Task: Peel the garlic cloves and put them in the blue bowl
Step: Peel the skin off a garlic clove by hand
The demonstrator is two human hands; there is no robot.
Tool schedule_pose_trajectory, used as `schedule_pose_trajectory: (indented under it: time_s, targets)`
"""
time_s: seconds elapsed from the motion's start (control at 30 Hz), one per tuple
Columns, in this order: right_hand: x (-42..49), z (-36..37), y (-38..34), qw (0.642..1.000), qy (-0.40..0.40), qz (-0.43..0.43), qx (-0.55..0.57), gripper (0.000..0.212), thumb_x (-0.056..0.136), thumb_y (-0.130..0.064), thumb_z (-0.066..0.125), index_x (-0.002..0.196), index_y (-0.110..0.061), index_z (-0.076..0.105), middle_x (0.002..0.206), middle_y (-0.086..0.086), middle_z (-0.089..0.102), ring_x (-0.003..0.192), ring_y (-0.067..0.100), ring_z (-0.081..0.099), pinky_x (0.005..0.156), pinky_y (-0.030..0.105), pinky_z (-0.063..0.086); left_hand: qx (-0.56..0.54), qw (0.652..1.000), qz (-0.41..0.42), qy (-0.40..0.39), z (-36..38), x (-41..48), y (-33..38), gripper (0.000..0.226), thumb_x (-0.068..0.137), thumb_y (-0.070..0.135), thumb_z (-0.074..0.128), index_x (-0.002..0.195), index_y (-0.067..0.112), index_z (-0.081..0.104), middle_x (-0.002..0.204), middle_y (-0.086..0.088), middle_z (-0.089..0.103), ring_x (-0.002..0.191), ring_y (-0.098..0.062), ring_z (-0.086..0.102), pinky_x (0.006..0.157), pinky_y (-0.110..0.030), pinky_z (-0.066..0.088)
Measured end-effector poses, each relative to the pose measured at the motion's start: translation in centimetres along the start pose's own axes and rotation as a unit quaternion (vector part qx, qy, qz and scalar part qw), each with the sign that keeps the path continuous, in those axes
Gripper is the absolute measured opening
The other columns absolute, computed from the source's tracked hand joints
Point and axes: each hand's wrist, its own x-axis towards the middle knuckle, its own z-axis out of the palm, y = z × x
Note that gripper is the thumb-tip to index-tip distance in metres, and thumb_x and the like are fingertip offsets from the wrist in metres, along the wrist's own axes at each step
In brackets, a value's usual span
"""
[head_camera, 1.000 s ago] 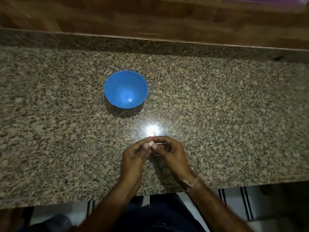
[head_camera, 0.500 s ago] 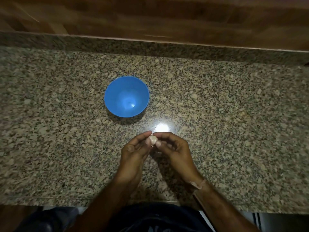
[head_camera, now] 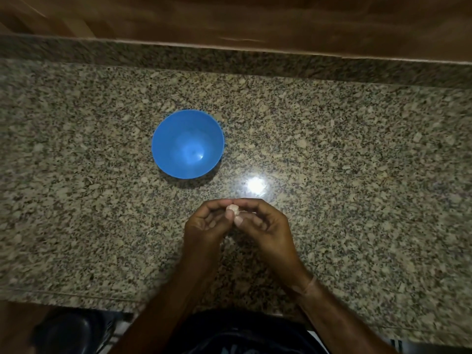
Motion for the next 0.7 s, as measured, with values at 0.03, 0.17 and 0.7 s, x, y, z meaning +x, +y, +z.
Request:
schedule_pose_trajectory:
  time_s: [0.03, 0.17, 0.7]
  targets:
    - [0.0, -0.1, -0.1, 1.0, 0.001, -0.003, 0.006, 0.025, 0.097, 0.002, 0.069, 0.121, 0.0, 0.07, 0.113, 0.02, 0.077, 0.107, 0.036, 0.075, 0.09, 0.041, 0.062, -0.002, 1.0, -0.006, -0.001, 0.1, -0.1, 0.0, 0.026, 0.088, 0.016, 0.074, 0.112, 0.006, 0.071, 0.112, -0.022, 0.075, 0.106, -0.033, 0.072, 0.1, -0.051, 0.053]
    - [0.0, -0.4, -0.1, 1.0, -0.004, -0.004, 0.023, 0.026, 0.097, 0.005, 0.067, 0.122, 0.002, 0.07, 0.111, 0.018, 0.078, 0.102, 0.03, 0.077, 0.085, 0.033, 0.062, -0.019, 0.999, -0.035, -0.017, 0.2, -0.2, 0.1, 0.033, 0.09, 0.018, 0.073, 0.12, 0.006, 0.069, 0.118, -0.019, 0.075, 0.11, -0.031, 0.072, 0.099, -0.046, 0.055]
    - [-1.1, -0.1, -0.3, 0.964, 0.067, -0.149, -0.211, 0.024, 0.092, 0.0, 0.076, 0.112, -0.013, 0.081, 0.107, -0.006, 0.075, 0.102, 0.017, 0.074, 0.086, 0.036, 0.062, -0.083, 0.992, -0.069, -0.069, 0.0, -0.6, 1.0, 0.031, 0.089, 0.02, 0.063, 0.117, 0.007, 0.069, 0.109, -0.01, 0.078, 0.102, -0.016, 0.074, 0.082, -0.023, 0.059]
